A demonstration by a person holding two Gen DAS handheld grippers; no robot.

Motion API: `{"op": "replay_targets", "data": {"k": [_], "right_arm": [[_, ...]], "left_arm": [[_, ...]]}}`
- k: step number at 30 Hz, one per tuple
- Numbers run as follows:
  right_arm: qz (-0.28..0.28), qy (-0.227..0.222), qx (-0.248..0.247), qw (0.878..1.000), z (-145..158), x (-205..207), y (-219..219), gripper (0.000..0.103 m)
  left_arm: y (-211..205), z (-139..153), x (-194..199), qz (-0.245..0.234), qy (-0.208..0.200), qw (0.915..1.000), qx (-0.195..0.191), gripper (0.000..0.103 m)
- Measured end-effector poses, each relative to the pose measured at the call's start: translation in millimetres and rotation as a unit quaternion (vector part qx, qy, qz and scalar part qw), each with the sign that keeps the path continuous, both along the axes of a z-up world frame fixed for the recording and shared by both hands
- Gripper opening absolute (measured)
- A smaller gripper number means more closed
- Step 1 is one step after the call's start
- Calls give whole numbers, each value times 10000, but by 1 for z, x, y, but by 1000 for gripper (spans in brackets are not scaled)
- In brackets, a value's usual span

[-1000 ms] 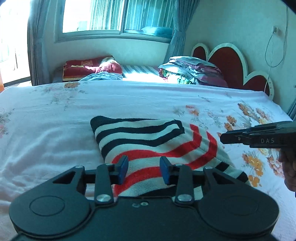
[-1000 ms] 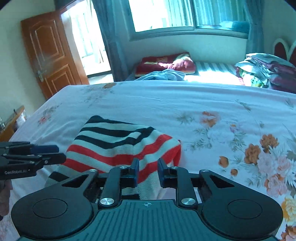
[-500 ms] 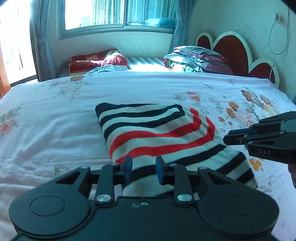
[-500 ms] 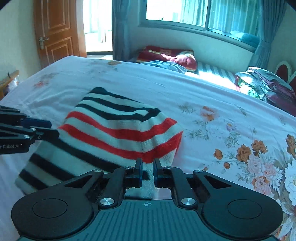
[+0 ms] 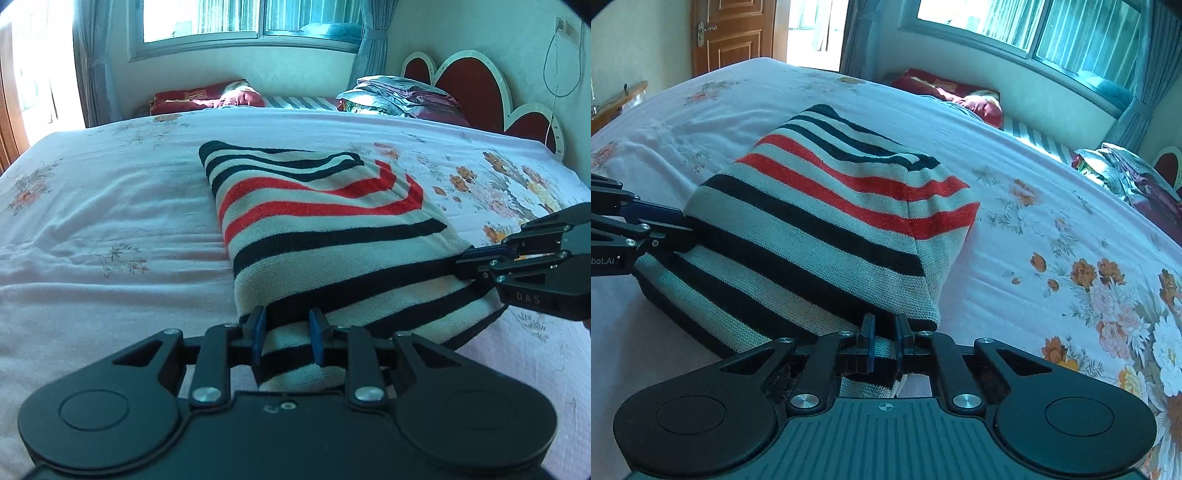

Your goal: Fold small clothes

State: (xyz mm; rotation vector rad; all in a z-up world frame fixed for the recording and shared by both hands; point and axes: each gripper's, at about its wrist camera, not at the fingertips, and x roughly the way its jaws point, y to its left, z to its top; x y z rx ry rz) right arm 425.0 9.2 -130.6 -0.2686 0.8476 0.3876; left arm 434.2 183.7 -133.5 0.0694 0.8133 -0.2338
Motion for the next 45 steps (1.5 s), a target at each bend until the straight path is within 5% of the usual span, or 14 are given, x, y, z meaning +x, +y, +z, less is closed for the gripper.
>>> {"op": "replay_targets", "data": {"k": [23, 28, 30, 32, 33, 34, 35, 37, 45], "right_arm": [[-11, 412, 259, 9988, -2, -18, -16, 9], [-393, 259, 816, 9956, 18, -58, -54, 10], [-513, 296, 916, 9940, 17, -78, -70, 10], [-652, 317, 997, 9924, 16, -102, -86, 11], [-717, 285, 1036, 9916, 16, -113, -93, 15], [-855, 182, 1035, 9908, 19, -126, -100, 50], [-1054, -11, 1041, 9890, 23, -139, -106, 103], [-1369, -578, 1174, 9819, 33, -168, -119, 103], [-1391, -950, 1524, 9739, 76, -239, -143, 103]], "left_arm": [[-10, -2, -28, 560, 86, 9979, 305, 25], [-11, 16, -75, 854, -112, 9962, -102, 46], [-18, 20, -99, 945, -200, 9953, -113, 76], [-25, 26, -127, 943, -427, 9945, -161, 90], [-29, 29, -140, 959, -543, 9937, -194, 103], [-34, 34, -154, 1021, -699, 9921, -203, 102], [-39, 38, -166, 1071, -819, 9907, -182, 103], [-49, 46, -187, 1150, -919, 9891, -77, 103], [-83, 93, -258, 992, -1593, 9822, 56, 103]]}}
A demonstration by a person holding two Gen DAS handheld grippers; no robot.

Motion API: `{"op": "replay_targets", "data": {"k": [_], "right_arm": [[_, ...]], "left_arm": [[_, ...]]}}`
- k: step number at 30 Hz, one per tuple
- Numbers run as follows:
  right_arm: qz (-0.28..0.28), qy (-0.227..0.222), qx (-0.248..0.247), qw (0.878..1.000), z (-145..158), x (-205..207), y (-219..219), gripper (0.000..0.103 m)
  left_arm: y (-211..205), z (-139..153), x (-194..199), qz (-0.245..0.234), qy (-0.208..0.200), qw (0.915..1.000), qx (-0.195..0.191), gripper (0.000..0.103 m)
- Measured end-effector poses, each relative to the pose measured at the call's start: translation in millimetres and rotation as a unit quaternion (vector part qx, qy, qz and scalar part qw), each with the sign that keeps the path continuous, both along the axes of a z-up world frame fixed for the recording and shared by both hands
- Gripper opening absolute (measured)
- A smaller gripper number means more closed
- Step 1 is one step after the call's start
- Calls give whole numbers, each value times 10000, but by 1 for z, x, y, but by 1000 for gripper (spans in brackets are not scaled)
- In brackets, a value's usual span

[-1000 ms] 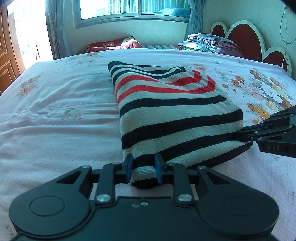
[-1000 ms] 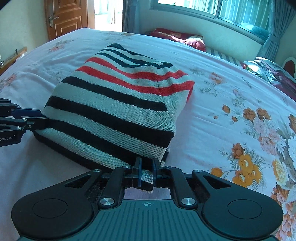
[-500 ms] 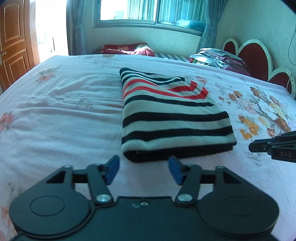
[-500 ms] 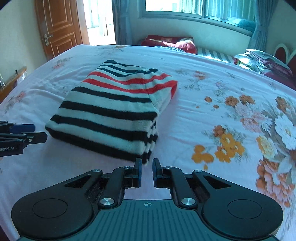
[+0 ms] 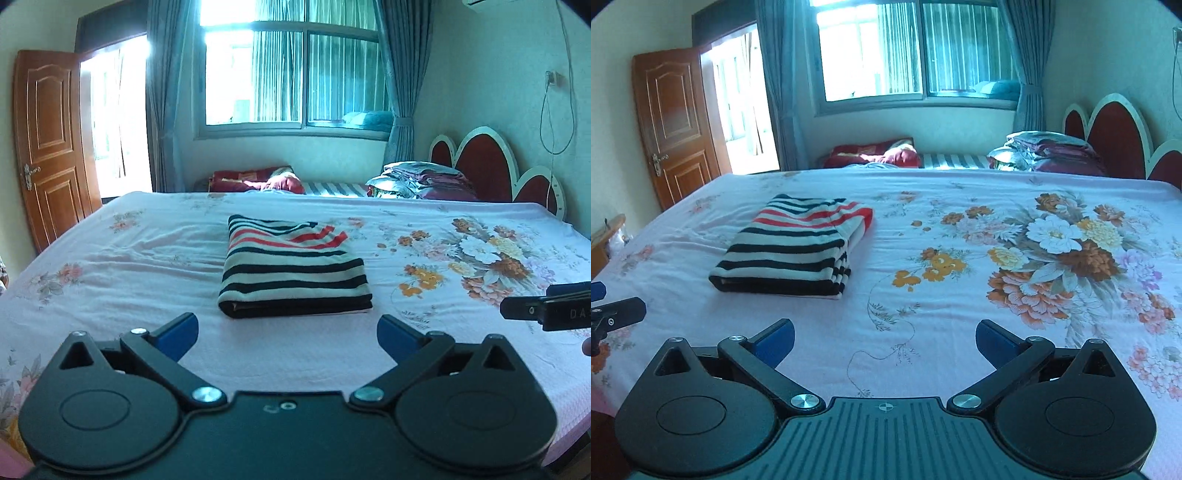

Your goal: Fold small clothes

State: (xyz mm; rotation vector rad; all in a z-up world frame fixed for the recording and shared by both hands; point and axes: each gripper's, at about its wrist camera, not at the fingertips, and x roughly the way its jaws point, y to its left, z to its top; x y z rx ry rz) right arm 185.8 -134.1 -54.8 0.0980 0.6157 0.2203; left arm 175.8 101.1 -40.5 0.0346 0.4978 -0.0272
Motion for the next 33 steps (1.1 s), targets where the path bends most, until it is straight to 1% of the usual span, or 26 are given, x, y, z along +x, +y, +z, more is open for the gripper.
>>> {"op": "replay_targets", "data": {"k": [5, 12, 20, 33], "right_arm": [[-4, -256, -38, 9997, 24, -32, -2, 103], [111, -420, 27, 9991, 42, -56, -1, 103], [179, -526, 57, 9984, 53, -63, -1, 103], [169, -550, 65, 9983, 57, -66, -1, 103]], "left_arm": [[-11, 20, -28, 54, -129, 9999, 83, 103], [-17, 33, -48, 73, -253, 9997, 14, 103], [-19, 39, -53, 49, -319, 9995, 24, 103], [-16, 40, -56, 36, -334, 9994, 5, 103]]}}
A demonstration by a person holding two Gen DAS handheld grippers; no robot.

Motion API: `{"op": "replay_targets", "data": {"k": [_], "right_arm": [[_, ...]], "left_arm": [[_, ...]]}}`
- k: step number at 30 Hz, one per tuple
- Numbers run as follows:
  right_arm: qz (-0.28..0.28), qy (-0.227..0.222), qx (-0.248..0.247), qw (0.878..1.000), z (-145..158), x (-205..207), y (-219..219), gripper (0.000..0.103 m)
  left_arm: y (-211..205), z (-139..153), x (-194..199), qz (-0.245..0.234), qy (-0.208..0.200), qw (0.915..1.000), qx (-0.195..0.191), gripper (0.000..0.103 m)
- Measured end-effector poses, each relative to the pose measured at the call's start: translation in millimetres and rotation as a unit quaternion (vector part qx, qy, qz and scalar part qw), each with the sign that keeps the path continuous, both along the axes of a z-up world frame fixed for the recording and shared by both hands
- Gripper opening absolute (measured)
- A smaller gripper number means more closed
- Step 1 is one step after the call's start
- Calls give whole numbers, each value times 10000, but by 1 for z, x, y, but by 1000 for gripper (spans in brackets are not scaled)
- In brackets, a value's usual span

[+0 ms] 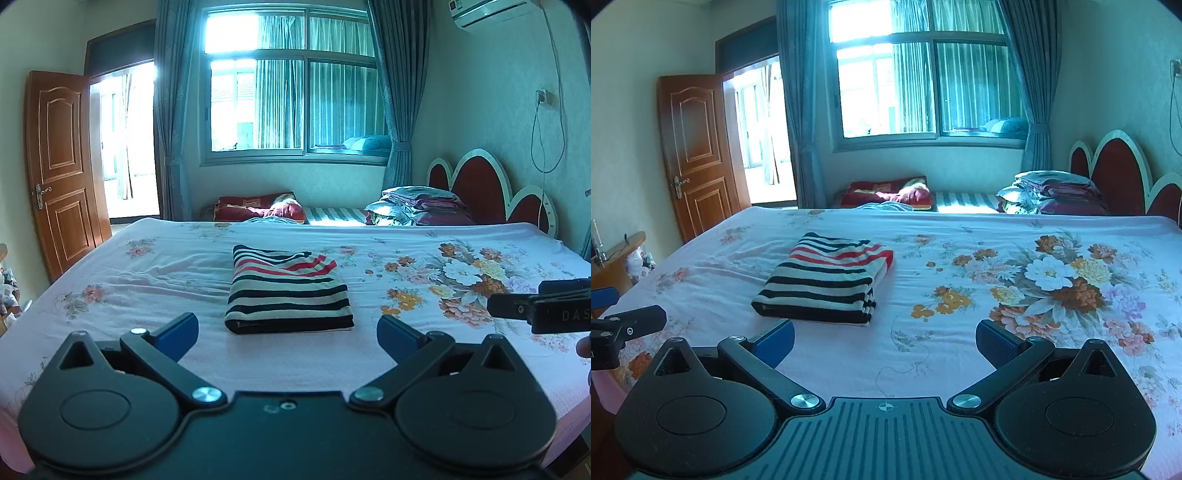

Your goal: Fold small clothes

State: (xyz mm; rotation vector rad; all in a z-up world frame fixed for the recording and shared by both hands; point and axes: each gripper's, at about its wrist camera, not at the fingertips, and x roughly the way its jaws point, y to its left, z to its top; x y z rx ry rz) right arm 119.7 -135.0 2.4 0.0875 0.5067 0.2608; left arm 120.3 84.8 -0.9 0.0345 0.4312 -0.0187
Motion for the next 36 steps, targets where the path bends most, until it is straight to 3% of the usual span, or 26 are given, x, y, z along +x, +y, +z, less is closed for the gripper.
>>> {"op": "replay_targets", "data": {"k": [36], "right_arm": [[-38, 6, -121, 9999, 3, -8, -3, 103]], "left_arm": [[3, 1, 0, -111, 44, 9999, 16, 103]]}}
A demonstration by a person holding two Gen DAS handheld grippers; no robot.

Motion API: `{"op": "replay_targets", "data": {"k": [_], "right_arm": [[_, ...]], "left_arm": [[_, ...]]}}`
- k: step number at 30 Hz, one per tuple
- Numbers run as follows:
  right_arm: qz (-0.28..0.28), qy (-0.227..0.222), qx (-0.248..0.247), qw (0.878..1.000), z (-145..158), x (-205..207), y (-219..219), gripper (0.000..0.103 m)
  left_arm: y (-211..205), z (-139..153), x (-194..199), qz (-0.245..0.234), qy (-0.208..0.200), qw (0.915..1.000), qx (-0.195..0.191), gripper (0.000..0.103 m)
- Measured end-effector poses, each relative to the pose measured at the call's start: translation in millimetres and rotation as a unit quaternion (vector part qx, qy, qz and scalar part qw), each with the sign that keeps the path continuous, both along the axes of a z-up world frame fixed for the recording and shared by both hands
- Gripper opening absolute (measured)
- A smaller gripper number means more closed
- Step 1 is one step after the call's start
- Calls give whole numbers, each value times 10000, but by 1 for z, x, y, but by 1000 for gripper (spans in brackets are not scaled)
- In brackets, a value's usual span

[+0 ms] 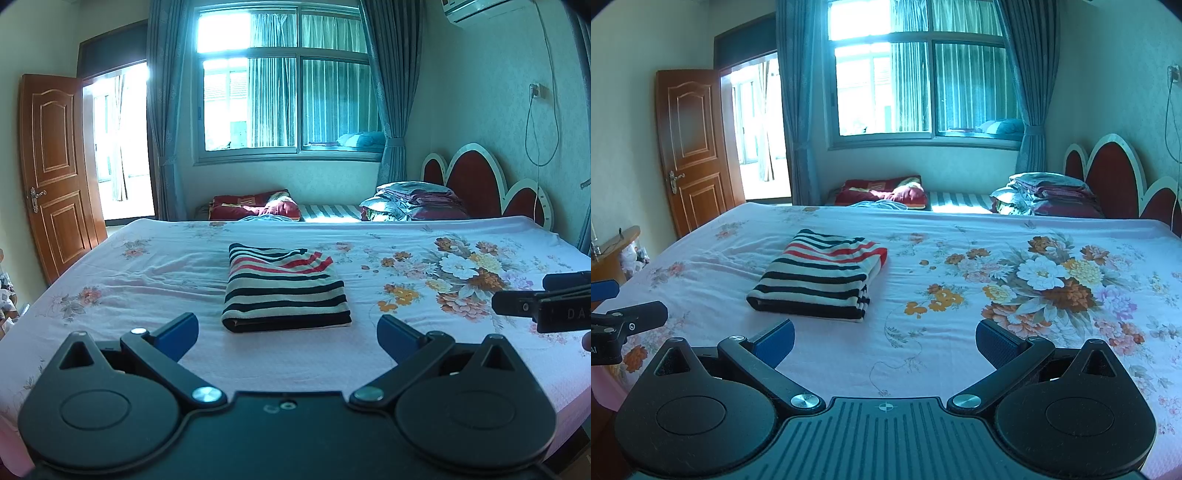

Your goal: Fold small clothes

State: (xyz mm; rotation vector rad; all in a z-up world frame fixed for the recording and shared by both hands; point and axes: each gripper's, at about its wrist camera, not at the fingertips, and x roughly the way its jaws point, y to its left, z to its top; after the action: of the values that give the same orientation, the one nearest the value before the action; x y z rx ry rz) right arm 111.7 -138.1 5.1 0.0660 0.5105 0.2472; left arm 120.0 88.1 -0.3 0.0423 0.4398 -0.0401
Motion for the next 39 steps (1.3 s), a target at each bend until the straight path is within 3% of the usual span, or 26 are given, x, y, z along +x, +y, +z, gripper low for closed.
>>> {"op": "replay_targets", "data": {"k": [39], "right_arm": [[14, 109, 31, 9999, -7, 0, -11, 103]], "left_arm": [[-3, -8, 4, 38, 210, 9998, -35, 103]]}}
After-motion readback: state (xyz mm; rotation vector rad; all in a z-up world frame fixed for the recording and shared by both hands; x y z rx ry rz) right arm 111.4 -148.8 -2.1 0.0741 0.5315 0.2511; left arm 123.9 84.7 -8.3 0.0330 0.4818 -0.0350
